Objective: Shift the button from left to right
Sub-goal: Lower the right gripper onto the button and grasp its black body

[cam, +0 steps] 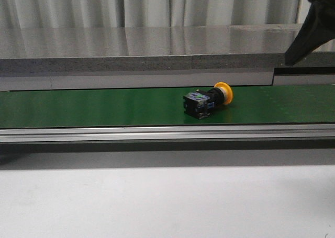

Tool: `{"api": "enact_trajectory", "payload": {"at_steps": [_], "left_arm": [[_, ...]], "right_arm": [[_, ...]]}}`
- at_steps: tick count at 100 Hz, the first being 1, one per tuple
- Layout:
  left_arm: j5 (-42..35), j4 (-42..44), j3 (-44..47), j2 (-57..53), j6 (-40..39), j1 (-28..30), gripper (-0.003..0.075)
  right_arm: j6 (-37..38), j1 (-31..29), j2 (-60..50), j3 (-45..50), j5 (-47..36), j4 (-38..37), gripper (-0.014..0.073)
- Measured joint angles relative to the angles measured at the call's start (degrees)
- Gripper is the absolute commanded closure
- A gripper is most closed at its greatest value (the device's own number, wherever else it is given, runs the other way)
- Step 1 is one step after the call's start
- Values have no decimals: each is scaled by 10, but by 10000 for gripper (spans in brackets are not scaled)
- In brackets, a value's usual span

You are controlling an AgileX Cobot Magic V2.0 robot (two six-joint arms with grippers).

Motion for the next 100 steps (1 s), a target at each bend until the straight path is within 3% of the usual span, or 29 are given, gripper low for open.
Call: {"api": "enact_trajectory", "payload": {"at_steps": [56,100], "left_arm": [[0,0,0,0,0,0,741],[0,0,0,0,0,0,741]], "right_arm": [[0,52,159,-95,-21,65,-42],[0,53,221,-133,-26,88,-42]]}}
